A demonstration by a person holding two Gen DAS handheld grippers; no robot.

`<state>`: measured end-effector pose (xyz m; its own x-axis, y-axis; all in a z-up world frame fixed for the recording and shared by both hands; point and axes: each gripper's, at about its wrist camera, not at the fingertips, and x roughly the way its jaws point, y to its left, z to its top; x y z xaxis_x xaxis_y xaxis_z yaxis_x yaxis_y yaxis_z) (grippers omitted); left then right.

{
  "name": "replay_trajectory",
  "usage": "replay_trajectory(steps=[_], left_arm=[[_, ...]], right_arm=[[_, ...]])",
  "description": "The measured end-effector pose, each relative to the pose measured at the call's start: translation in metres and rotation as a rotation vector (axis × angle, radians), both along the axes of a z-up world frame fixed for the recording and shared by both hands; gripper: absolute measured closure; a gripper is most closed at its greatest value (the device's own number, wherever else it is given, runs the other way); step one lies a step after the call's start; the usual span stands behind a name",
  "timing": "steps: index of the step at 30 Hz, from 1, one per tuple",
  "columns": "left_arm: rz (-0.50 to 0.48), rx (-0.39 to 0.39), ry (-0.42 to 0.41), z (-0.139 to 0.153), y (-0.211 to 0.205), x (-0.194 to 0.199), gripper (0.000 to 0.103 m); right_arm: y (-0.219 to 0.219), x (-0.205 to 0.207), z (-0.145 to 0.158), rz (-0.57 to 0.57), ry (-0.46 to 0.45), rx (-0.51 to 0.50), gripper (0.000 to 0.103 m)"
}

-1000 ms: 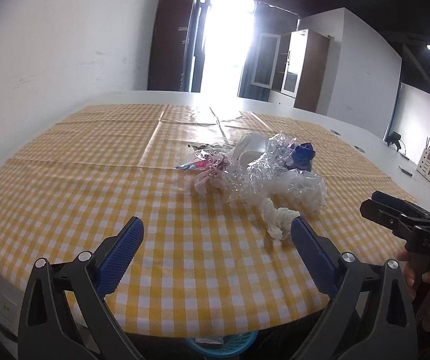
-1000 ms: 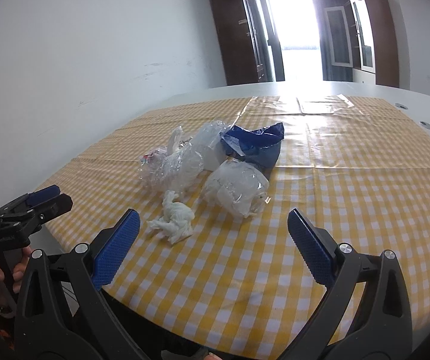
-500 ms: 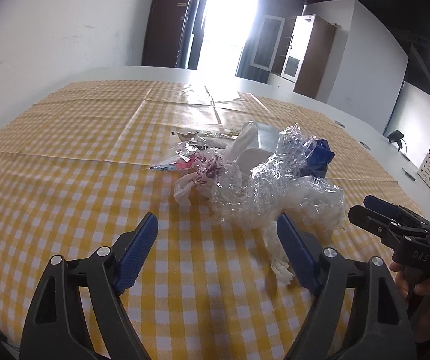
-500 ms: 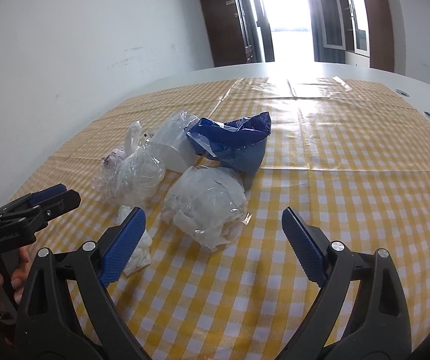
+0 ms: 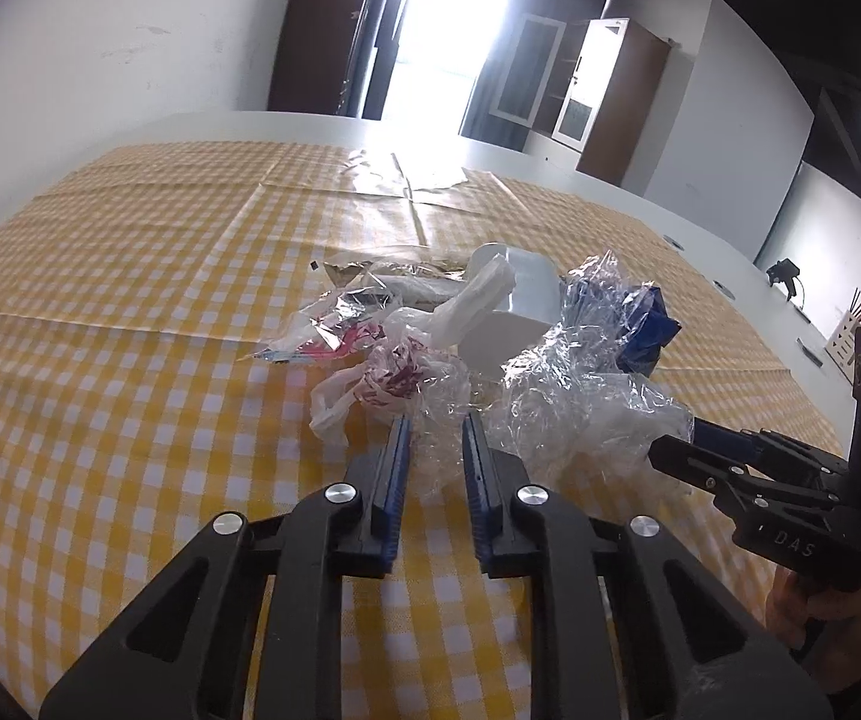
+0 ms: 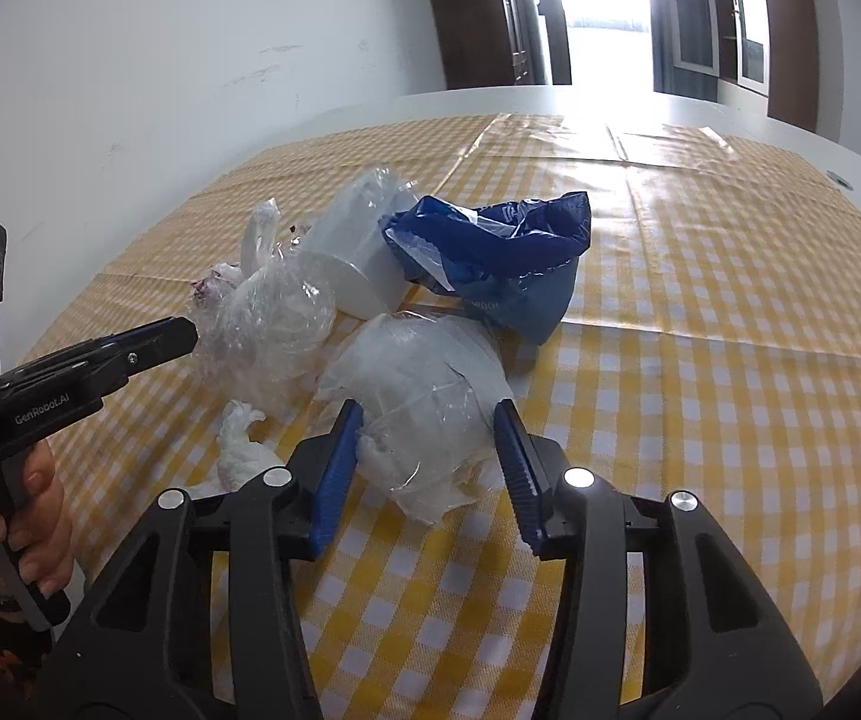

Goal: Collect trash
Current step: 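Grasp a clear plastic bag with the left gripper while the right gripper grasps another, then carry both clear plastic bags down over the blue basket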

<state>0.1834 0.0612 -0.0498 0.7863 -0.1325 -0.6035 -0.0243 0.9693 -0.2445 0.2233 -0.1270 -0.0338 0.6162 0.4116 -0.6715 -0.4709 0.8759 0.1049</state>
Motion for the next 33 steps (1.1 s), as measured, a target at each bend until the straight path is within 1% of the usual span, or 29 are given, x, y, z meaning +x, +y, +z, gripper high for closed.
replay_trajectory(steps=[1, 4, 12, 18, 24, 30, 33], left_arm=[[0.002, 0.001, -0.016, 0.002, -0.001, -0.003, 0.090], [0.014, -0.004, -0.051, 0.009, -0.004, -0.011, 0.092], [0.099, -0.048, -0.107, 0.021, 0.006, -0.037, 0.093], [0.140, -0.045, -0.158, 0.036, 0.007, -0.066, 0.094], [0.150, -0.046, -0.167, 0.040, 0.003, -0.094, 0.094], [0.165, -0.033, -0.204, 0.043, -0.005, -0.130, 0.094], [0.171, -0.037, -0.197, 0.041, -0.005, -0.144, 0.095]], right_arm=[[-0.001, -0.002, 0.001, -0.003, -0.007, 0.000, 0.064], [-0.006, -0.009, 0.003, -0.013, -0.022, 0.017, 0.065], [-0.024, -0.030, 0.012, -0.041, -0.059, 0.067, 0.066], [-0.029, -0.054, 0.023, -0.030, -0.097, 0.071, 0.066], [-0.036, -0.084, 0.026, -0.027, -0.128, 0.089, 0.066], [-0.044, -0.117, 0.028, -0.021, -0.163, 0.104, 0.066], [-0.047, -0.129, 0.029, -0.019, -0.165, 0.110, 0.066]])
